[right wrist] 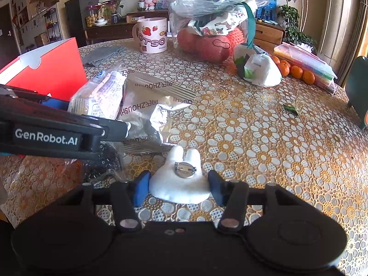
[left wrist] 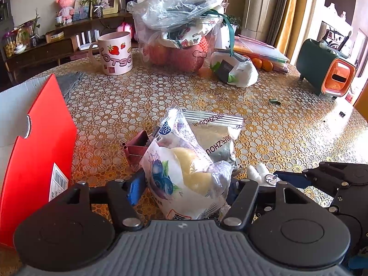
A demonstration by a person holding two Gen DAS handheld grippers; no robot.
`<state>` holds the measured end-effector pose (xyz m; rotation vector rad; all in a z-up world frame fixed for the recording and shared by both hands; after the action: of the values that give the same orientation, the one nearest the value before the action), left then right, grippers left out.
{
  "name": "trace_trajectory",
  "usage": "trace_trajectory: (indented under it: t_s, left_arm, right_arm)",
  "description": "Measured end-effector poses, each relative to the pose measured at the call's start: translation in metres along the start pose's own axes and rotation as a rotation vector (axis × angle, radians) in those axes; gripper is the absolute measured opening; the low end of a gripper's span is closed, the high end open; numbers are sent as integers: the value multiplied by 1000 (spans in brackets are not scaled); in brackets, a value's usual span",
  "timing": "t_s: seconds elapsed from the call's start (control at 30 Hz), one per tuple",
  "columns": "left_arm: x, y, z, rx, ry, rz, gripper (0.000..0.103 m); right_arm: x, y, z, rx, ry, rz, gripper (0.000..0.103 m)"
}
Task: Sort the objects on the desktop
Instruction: 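Grasp blueberry-print clear bag with left tool while right grasps white rabbit item, then carry blueberry bag with left tool into red box while right carries rabbit item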
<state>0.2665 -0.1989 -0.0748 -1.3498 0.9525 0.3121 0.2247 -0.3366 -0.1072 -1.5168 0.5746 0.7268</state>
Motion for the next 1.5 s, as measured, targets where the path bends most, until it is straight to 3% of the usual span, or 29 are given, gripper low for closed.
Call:
trace_trajectory:
  t_s: [0.6, 1.0, 1.5]
  left_arm:
    - [-55, 0, -4, 34, 44, -53, 62]
    - [-122, 7, 9, 46, 100, -101, 62]
    - [-196, 20, 77, 25, 81, -163, 62]
  right_arm:
    - [-45, -7, 2, 27, 9, -50, 51]
    - [-97, -19, 35, 7, -25, -97, 51]
    - [-143, -42, 103, -63, -105, -150, 51]
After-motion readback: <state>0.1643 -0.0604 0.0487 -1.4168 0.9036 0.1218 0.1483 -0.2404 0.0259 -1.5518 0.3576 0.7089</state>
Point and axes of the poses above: each gripper's, at about its wrist camera, not at the fingertips, and x roughly the way its jaws point, z to its left, y to its underside, the point moved 1 cm from there along x, roughly the way its jaws point, and after that the axes turned 2 degrees about y, right-handed, at the moved point
